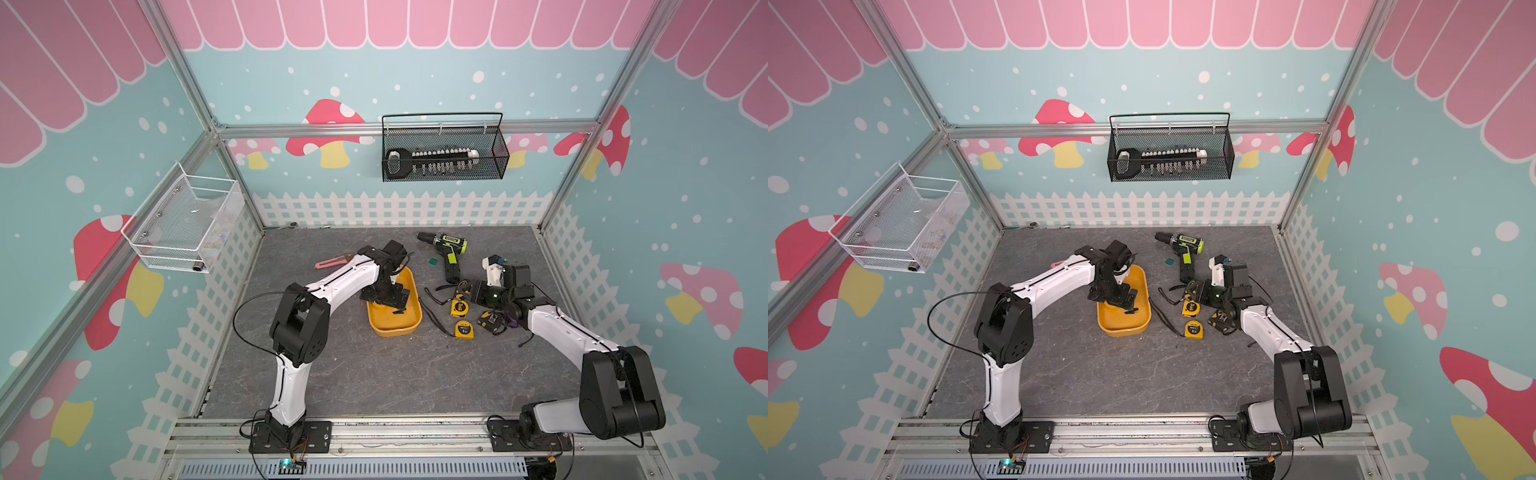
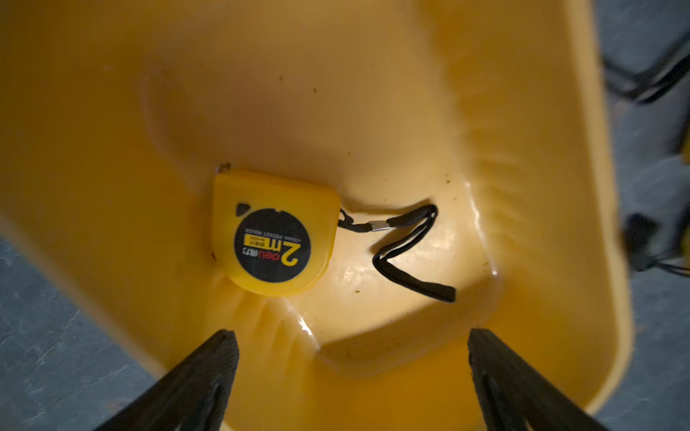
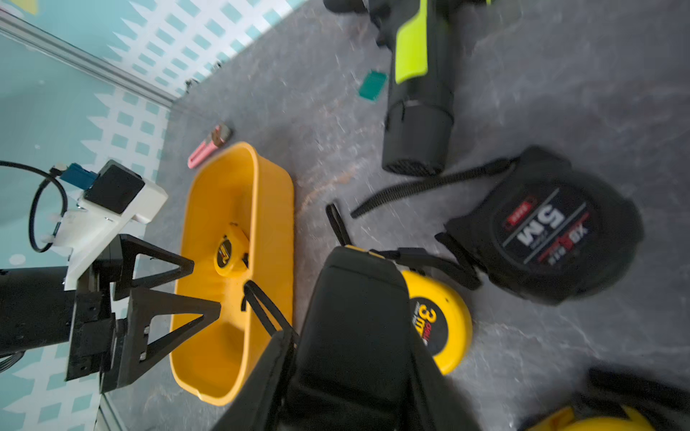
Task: Take the tape measure out of the storage box
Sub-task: Place the tape measure at the center of the board.
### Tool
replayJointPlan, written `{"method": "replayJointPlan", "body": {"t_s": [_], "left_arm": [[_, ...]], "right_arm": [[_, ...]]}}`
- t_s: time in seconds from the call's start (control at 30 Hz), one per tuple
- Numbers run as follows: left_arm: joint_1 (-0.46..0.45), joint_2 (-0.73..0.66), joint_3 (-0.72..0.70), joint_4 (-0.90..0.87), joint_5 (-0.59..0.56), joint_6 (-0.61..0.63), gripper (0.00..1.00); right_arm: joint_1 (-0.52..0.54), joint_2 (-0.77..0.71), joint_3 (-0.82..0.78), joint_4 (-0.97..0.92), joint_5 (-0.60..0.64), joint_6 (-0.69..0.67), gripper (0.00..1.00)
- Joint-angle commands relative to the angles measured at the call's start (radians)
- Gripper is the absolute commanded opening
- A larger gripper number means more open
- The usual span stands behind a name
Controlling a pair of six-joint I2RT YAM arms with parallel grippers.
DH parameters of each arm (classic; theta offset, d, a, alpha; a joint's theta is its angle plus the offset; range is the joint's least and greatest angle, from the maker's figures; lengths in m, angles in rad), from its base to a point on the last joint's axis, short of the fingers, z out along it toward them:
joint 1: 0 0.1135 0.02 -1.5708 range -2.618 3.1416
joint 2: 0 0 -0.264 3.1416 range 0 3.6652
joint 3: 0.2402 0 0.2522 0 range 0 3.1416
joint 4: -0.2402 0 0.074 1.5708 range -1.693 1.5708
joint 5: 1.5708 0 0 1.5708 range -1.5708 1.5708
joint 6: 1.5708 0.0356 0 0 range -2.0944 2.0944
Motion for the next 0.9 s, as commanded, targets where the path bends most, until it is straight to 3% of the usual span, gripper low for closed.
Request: {"method": "replayJointPlan", "body": {"t_s": [0.0,0.33,0.67,0.87], "left_arm": [[-0.011,0.025,0.046,-0.056,-0.090,0.063,0.99],[-0.048,0.072,0.094,-0.091,-0.274,0.126,0.99],[-0.049,0.094,0.095,-0.099,-0.260,0.162,0.99],[-0.049,0.132,0.110,-0.107,-0.246,0.182,0.99]], "right_arm": [[-0.028,0.037,0.005,-0.061,-0.061,-0.028,0.22],[-0.135,0.075,-0.006,-0.089,-0.054,-0.041,0.22],[-0.157,0.095,0.044,-0.279,0.063,-0.185,0.22],[-0.157,0.177,0.012,-0.133,0.012,-0.144,0.23]]}}
